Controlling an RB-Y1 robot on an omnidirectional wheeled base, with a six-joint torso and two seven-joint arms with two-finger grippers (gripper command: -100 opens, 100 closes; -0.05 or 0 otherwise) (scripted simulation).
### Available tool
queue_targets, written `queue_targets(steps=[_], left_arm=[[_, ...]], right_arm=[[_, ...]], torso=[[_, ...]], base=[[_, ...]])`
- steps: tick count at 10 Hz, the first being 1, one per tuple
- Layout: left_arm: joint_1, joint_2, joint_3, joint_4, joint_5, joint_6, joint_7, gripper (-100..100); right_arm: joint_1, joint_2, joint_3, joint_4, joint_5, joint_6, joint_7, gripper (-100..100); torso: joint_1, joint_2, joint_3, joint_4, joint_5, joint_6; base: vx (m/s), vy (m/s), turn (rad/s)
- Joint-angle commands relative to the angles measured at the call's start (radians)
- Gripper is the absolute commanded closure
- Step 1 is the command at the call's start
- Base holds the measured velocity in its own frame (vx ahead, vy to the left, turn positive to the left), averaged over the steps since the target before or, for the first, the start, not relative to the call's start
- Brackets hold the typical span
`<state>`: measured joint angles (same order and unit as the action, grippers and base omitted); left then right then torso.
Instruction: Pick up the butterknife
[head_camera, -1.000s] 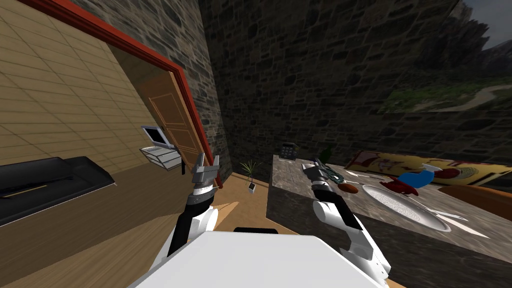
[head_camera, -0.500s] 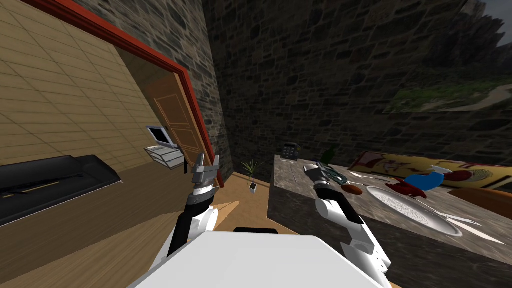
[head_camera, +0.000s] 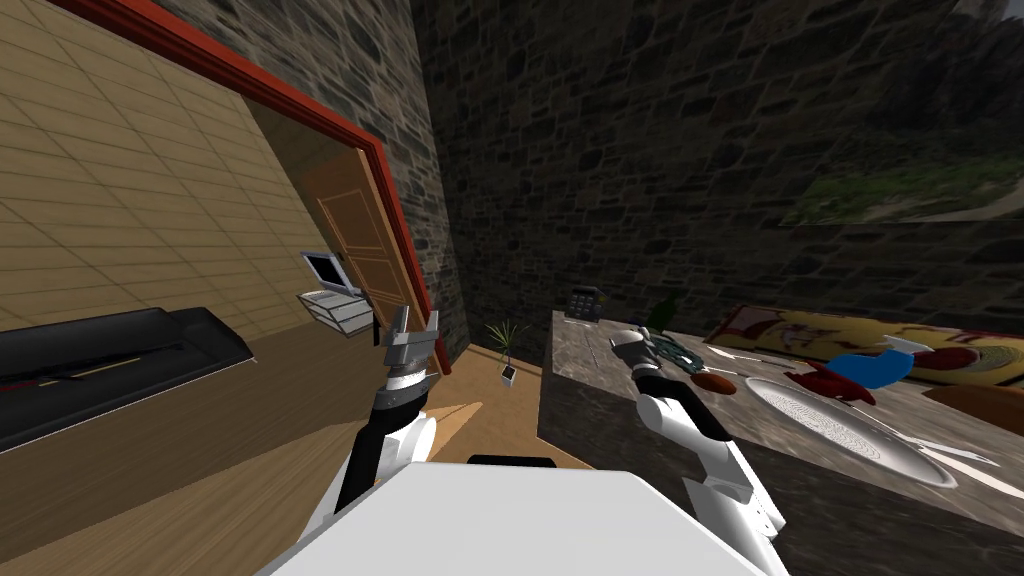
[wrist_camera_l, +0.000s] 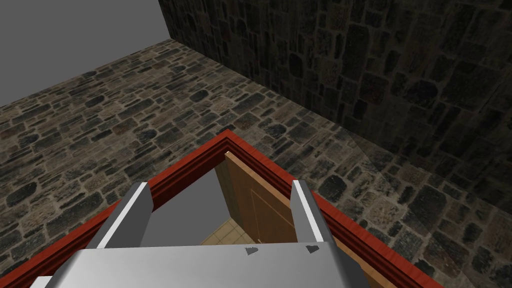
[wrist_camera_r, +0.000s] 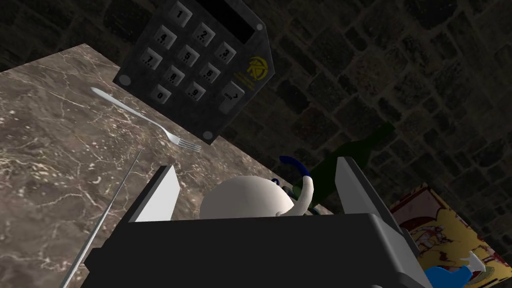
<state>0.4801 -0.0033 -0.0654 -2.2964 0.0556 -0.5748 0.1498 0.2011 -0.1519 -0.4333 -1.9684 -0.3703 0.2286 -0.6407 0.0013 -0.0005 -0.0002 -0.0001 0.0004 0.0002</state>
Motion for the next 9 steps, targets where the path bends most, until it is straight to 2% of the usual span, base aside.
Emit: queue_targets(steps=[1, 2, 3, 4, 5, 6, 7, 8, 9], left_arm=[[0.000, 0.000, 0.000, 0.000, 0.000, 0.000, 0.000, 0], [0.000, 0.000, 0.000, 0.000, 0.000, 0.000, 0.000, 0], [0.000, 0.000, 0.000, 0.000, 0.000, 0.000, 0.000, 0], [0.000, 0.000, 0.000, 0.000, 0.000, 0.000, 0.000, 0], [0.000, 0.000, 0.000, 0.000, 0.000, 0.000, 0.000, 0], [0.000, 0.000, 0.000, 0.000, 0.000, 0.000, 0.000, 0], [0.000, 0.000, 0.000, 0.000, 0.000, 0.000, 0.000, 0], [0.000, 0.000, 0.000, 0.000, 0.000, 0.000, 0.000, 0], [0.000, 0.000, 0.000, 0.000, 0.000, 0.000, 0.000, 0]], right_arm=[[-0.020, 0.001, -0.034, 0.024, -0.020, 0.050, -0.040, -100], [-0.020, 0.001, -0.034, 0.024, -0.020, 0.075, -0.040, -100], [-0.036, -0.003, -0.063, 0.051, -0.039, 0.111, -0.074, -100], [-0.036, -0.003, -0.063, 0.051, -0.039, 0.126, -0.074, -100], [-0.053, -0.008, -0.092, 0.079, -0.057, 0.161, -0.107, -100], [-0.053, -0.008, -0.092, 0.079, -0.057, 0.176, -0.107, -100], [-0.069, -0.014, -0.120, 0.108, -0.074, 0.208, -0.139, -100], [-0.069, -0.014, -0.120, 0.108, -0.074, 0.224, -0.139, -100], [-0.084, -0.020, -0.147, 0.136, -0.089, 0.258, -0.170, -100]], torso=[[0.000, 0.000, 0.000, 0.000, 0.000, 0.000], [0.000, 0.000, 0.000, 0.000, 0.000, 0.000], [0.000, 0.000, 0.000, 0.000, 0.000, 0.000], [0.000, -0.001, 0.000, 0.000, 0.000, 0.000], [0.000, -0.001, 0.000, 0.000, 0.000, 0.000], [0.000, -0.001, -0.001, 0.000, 0.000, 0.000], [0.000, -0.001, 0.000, 0.000, 0.000, 0.000], [0.000, -0.001, -0.001, 0.000, 0.000, 0.000], [0.000, -0.001, -0.001, 0.000, 0.000, 0.000]], base=[[0.009, 0.029, 0.046], [0.009, 0.024, 0.023], [0.015, 0.025, 0.049], [0.017, 0.020, 0.025], [0.023, 0.031, 0.056], [0.018, 0.024, 0.021], [0.024, 0.024, 0.049], [0.023, 0.021, 0.024], [0.030, 0.024, 0.046]])
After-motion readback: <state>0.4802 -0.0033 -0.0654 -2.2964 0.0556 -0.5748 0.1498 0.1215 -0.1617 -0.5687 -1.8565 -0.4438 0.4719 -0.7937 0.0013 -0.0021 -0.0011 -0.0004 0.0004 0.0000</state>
